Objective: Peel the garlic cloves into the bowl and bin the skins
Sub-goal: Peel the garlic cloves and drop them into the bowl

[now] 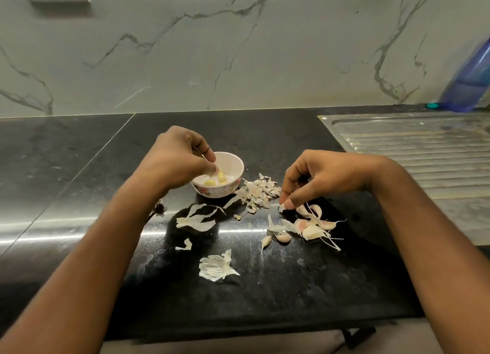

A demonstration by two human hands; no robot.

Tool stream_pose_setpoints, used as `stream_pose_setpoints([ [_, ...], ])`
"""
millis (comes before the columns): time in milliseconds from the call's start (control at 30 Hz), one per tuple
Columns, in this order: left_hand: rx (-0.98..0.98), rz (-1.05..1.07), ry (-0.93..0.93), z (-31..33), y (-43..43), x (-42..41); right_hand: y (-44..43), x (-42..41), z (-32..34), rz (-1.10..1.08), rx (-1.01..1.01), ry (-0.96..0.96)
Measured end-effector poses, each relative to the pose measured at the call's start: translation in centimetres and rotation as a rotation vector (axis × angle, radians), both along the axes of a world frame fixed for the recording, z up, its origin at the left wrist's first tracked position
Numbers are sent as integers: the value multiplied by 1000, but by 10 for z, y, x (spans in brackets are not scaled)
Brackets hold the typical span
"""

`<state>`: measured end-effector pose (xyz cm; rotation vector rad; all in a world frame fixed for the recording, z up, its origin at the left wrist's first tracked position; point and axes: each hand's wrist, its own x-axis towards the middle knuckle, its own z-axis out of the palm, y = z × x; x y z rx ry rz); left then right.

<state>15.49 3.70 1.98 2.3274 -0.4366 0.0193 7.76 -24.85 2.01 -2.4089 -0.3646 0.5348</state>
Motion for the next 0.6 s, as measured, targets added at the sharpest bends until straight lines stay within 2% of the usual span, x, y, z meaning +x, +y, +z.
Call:
stream_pose_setpoints([
  [133,3,15,-19,0,0,0,1,-1,2,-9,58,-34],
  [233,-100,-18,-48,2,1,-3,1,-1,3,5,115,-73],
  [400,-362,-298,147,5,-9,-21,2,3,2,-45,269,-192],
  [500,-411,-391,223,0,-16,-27,6,6,1,-89,341,-278],
  [600,-449,-409,206,-3,-21,-30,10,9,-4,-114,398,-304],
])
